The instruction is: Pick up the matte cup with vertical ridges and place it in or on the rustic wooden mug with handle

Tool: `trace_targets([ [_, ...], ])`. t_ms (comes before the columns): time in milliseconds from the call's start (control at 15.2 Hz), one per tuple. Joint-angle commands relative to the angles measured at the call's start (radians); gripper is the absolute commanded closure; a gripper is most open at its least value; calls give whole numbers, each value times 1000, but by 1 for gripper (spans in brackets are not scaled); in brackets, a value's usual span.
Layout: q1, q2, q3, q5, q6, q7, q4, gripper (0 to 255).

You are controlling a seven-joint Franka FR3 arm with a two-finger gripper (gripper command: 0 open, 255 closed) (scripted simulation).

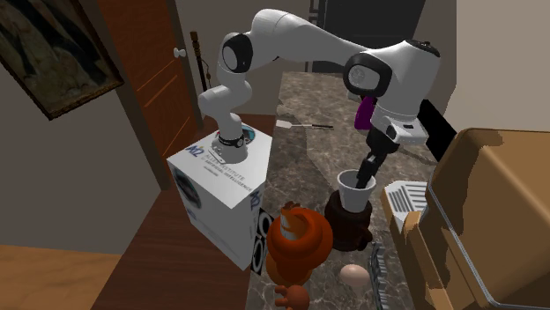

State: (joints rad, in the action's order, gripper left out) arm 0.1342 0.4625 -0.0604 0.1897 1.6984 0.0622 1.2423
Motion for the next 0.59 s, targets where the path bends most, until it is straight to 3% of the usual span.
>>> trace_targets([
  [0, 0, 0, 0, 0, 0, 0, 0, 0],
  [132, 0, 0, 0, 0, 0, 0, 0, 0],
  [396, -18, 37, -2, 1, -148, 10, -184, 0],
  [528, -18, 37, -2, 1, -148, 10, -184, 0],
])
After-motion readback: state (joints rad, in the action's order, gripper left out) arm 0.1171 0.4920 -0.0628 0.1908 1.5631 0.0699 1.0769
